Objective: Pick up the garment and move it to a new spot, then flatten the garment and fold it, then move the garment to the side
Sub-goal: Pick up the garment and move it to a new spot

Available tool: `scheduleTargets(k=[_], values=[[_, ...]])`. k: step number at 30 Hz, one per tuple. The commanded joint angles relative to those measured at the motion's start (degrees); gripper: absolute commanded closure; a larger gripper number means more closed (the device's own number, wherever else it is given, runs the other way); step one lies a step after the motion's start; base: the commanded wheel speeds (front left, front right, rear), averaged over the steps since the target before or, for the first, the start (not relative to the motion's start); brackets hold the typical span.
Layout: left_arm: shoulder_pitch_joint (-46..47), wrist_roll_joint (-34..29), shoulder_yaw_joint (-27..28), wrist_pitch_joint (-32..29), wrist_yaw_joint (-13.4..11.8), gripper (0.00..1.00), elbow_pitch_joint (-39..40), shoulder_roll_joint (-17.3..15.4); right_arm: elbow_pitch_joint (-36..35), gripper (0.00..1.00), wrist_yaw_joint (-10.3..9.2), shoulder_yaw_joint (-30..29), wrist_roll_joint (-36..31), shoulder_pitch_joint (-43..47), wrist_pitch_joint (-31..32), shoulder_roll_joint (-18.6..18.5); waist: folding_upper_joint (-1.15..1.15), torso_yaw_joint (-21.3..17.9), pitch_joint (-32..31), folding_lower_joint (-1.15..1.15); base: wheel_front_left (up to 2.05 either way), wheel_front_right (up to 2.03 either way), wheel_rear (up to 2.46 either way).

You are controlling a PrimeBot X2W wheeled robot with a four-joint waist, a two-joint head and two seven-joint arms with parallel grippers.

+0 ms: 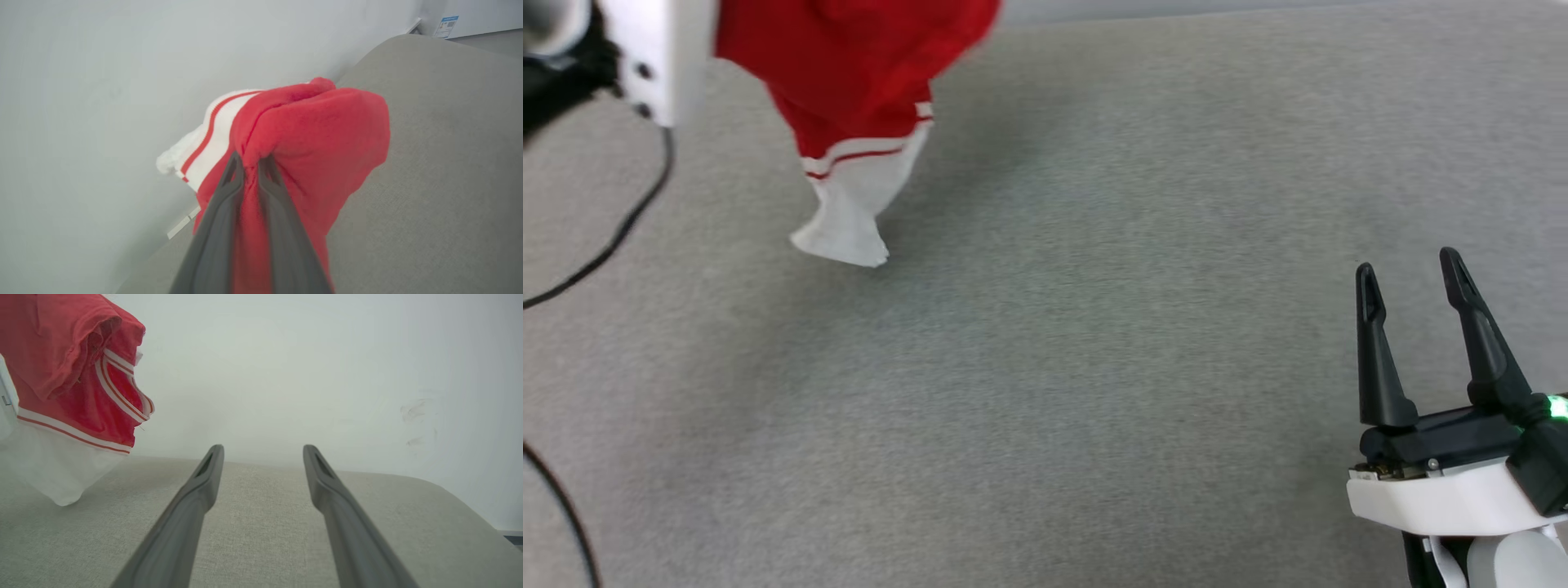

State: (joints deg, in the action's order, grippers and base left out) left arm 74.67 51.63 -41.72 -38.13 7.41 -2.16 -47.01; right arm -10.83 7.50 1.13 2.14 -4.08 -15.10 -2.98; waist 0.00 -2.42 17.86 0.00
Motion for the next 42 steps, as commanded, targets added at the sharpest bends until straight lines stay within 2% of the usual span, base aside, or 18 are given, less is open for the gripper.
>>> scheduleTargets(k=[1,7,13,17,25,33,34,35,39,42], values=[[-0.27,0.63,-0.64,1.14,0.01,1.0,1.27,1.95,0.29,0.0,-0.02,0.14,0.66,0.81,-0.1,0.18,0.0,-3.29,-1.21,0.0,0.0,0.0,0.0],[-3.94,-0.15,-5.5,3.05,0.0,1.0,4.85,5.14,0.72,0.0,-0.02,0.05,1.35,1.19,-0.1,0.16,0.0,-7.5,-1.81,0.0,0.0,0.0,0.0],[-8.99,0.26,-11.05,4.67,0.0,1.0,5.07,9.09,0.97,0.0,-0.02,-0.15,1.64,1.7,-0.11,0.17,0.0,-9.15,-1.45,0.0,0.0,0.0,0.0],[-13.24,-0.46,-16.86,6.05,0.0,1.0,1.91,12.91,1.27,0.0,-0.02,0.05,1.8,1.34,-0.11,0.17,0.0,-9.68,-0.75,0.0,0.0,0.0,0.0],[-21.45,0.65,-28.76,10.17,0.01,1.0,-9.29,19.67,2.1,0.0,-0.02,0.02,2.07,0.7,-0.1,0.17,0.0,-10.02,0.98,0.0,0.0,0.0,0.0],[-26.15,0.36,-31.83,13.02,0.03,1.0,-14.58,25.3,2.97,0.0,-0.02,0.01,1.88,1.03,-0.1,0.16,0.0,-9.12,0.77,0.0,0.0,0.0,0.0],[-25.53,-0.33,-31.77,14.2,0.02,0.65,-15.05,25.66,3.12,0.0,-0.02,0.04,1.78,1.17,-0.11,0.16,0.0,-8.93,0.44,0.0,0.0,0.0,0.0],[-24.68,-1.2,-31.67,15.82,0.02,0.0,-15.53,25.96,3.28,0.0,-0.02,0.07,1.66,1.34,-0.1,0.16,0.0,-8.72,0.03,0.0,0.0,0.0,0.0],[-23.36,-1.73,-29.81,23.86,0.0,0.0,-16.56,27.56,3.93,0.0,-0.02,-0.12,1.18,2.47,-0.1,0.15,0.0,-7.62,-2.36,0.0,0.0,0.0,0.0],[-23.33,-3.51,-27.78,30.46,-1.43,0.0,-16.71,28.45,4.35,0.0,-0.02,-0.19,0.65,3.54,-0.11,0.15,0.0,-6.55,-4.44,0.0,0.0,0.0,0.0]])
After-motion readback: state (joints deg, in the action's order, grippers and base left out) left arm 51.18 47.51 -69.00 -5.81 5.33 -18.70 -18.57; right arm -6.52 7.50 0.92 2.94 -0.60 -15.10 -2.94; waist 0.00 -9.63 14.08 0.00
